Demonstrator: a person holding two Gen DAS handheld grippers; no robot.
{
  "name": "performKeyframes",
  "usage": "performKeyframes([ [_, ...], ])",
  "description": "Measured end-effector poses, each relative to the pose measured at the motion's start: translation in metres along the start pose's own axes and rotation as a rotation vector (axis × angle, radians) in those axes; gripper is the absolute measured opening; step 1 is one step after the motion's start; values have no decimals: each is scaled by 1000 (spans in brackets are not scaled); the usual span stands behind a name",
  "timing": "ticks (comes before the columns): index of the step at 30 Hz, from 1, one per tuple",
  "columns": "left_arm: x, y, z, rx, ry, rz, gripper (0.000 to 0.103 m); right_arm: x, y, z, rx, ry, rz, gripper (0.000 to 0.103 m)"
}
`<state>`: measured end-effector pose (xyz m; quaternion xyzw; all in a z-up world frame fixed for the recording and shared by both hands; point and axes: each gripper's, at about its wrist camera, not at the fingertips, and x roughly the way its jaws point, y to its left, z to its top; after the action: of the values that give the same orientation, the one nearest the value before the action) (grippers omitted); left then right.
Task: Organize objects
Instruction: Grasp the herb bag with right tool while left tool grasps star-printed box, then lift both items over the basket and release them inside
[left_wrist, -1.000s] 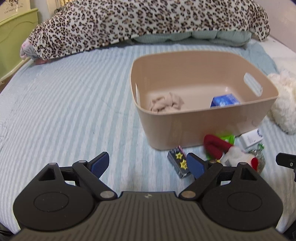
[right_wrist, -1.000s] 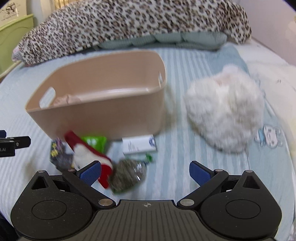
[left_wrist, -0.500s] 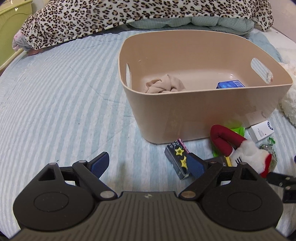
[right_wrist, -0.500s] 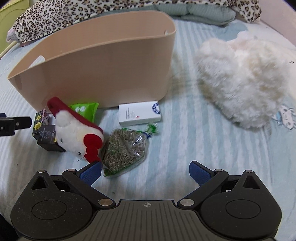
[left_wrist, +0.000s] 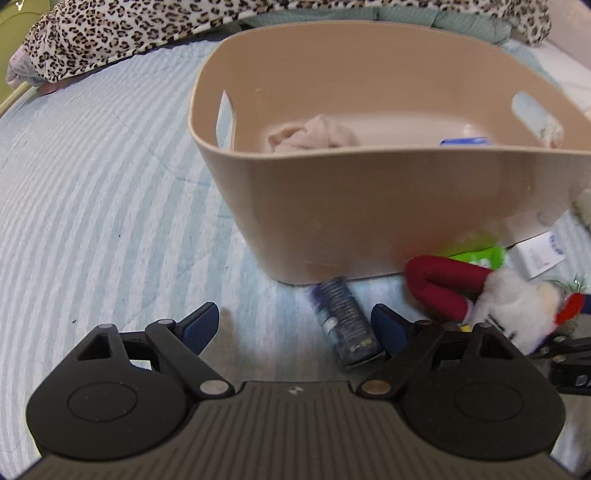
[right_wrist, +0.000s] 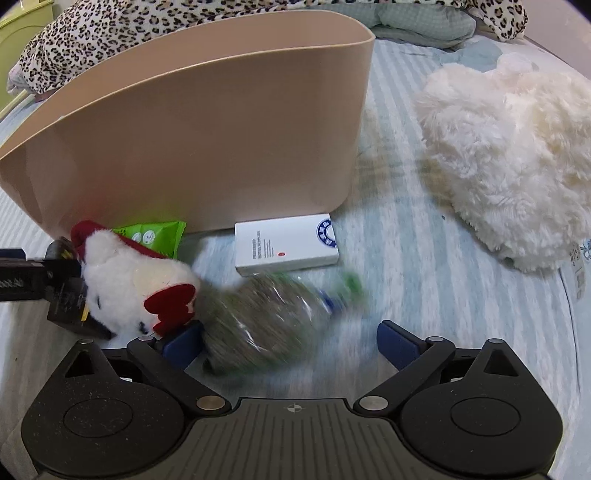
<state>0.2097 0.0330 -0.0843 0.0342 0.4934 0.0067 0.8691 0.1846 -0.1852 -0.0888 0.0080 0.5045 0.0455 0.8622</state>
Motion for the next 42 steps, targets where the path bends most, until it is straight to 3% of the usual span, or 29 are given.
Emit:
performKeyframes([
  [8,3,12,-9,-35,-1,-36,71,-9,-1,-2,-10,-24,2,70],
  [10,0,14,-11,-30,-9,-44,54,-12,1,-5,-17,-26,3,50],
  [14,-7,18,-16,-22,-14,-51,37,-25,-4,-12,-6,-33,7,49],
  [15,-9,18,-17,-20,-15,-54,26,-26,-5,-13,-1,-33,9,49],
  [27,-50,44,-33,-29,-45,-104,24,-71,-20,-20,19,-102,33,49],
  [34,-106,37,-33,-1,-144,-138,24,-98,-27,-13,59,-148,81,49],
  [42,-143,24,-8,4,-288,-148,24,-133,-25,16,56,-268,109,49],
])
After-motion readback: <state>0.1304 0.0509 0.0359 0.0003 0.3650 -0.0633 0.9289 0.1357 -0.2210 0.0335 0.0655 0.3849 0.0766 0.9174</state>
